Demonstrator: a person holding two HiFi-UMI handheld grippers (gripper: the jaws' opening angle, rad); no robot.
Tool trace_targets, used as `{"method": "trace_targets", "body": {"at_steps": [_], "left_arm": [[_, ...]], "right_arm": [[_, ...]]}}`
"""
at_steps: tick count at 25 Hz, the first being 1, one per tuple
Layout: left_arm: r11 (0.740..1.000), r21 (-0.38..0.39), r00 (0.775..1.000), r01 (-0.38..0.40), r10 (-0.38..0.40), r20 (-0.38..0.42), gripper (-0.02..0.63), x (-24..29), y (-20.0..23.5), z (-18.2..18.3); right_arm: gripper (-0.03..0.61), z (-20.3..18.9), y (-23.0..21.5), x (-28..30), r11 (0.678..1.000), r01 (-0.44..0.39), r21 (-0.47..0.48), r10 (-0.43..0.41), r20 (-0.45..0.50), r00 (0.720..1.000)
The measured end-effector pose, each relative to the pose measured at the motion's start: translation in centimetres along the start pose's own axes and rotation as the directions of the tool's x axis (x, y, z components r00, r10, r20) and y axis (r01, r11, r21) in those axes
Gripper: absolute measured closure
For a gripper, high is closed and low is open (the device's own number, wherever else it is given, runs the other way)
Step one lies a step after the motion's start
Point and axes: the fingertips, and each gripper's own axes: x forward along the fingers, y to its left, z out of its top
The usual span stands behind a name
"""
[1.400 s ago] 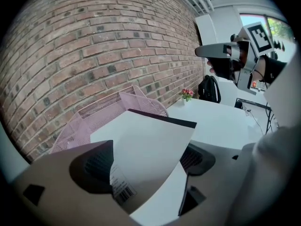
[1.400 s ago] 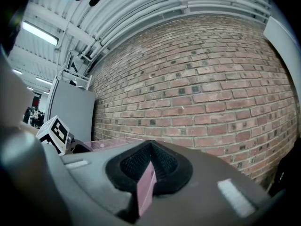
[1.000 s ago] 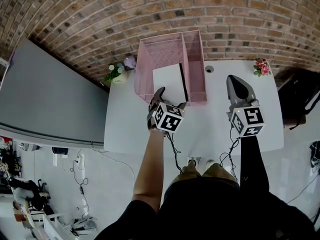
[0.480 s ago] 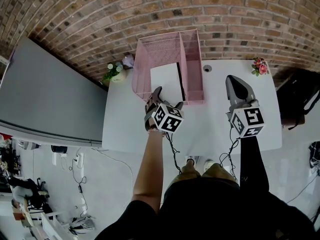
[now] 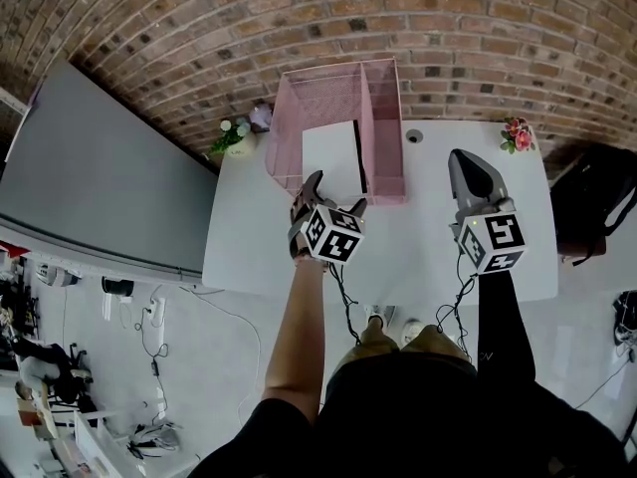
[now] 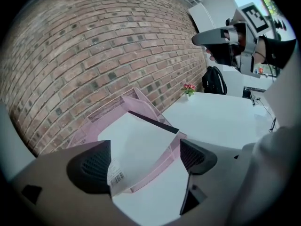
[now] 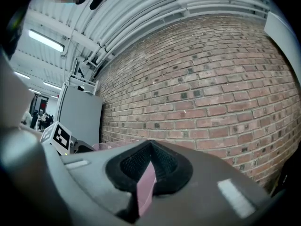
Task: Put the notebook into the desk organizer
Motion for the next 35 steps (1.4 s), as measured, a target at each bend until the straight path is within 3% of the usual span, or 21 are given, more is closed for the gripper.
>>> {"method": "trace_targets", "body": {"at_steps": [6, 15, 16, 17, 18, 21, 26, 30, 35], "left_arm": [[0.991, -0.123, 0.997, 0.045, -0.037, 0.073, 0.173, -2.1, -1.4, 1.1], [0.962, -0.265, 0.982, 0.069, -0.019, 0.188, 0.185, -4.1, -3.2, 2.0], [0.956, -0.289, 0.981, 0.051, 0.006, 0.193, 0.239, -4.2, -3.1, 1.8], [0.95, -0.312, 0.98, 0.02, 0.043, 0.196, 0.38, -4.3, -2.8, 1.5], [0.943, -0.332, 0.977, -0.013, 0.083, 0.199, 0.465, -4.5, -2.5, 1.3], [0.917, -0.396, 0.965, -0.059, 0.154, 0.211, 0.596, -4.7, -1.7, 0.8], [0.883, -0.468, 0.964, -0.046, 0.162, 0.211, 0.604, -4.0, -2.6, 0.0], [0.874, -0.484, 0.969, -0.04, 0.152, 0.196, 0.604, -3.0, -3.6, -0.8], [0.869, -0.49, 0.954, -0.069, 0.201, 0.221, 0.604, -2.3, -1.9, -0.3]], "right_arm": [[0.578, 0.7, 0.3, -1.2, 1.0, -0.027, -0.007, 0.027, 0.01, 1.0], [0.578, 0.7, 1.6, -1.6, 0.995, -0.098, 0.007, 0.098, 0.015, 0.995], [0.578, 0.6, 1.8, -1.6, 0.995, -0.104, 0.005, 0.104, 0.012, 0.994], [0.578, 0.5, 2.1, -1.5, 0.994, -0.111, 0.003, 0.111, 0.009, 0.994], [0.578, 0.4, 2.3, -1.3, 0.993, -0.119, 0.0, 0.119, 0.006, 0.993], [0.578, 0.4, 2.7, -0.9, 0.991, -0.133, -0.009, 0.133, 0.001, 0.991], [0.578, 0.1, 2.5, -0.3, 0.991, -0.131, -0.014, 0.131, -0.008, 0.991], [0.578, -0.4, 2.2, 0.0, 0.992, -0.124, -0.018, 0.124, -0.022, 0.992], [0.578, -1.1, 2.2, 0.8, 0.993, -0.118, -0.027, 0.117, -0.038, 0.992]]}}
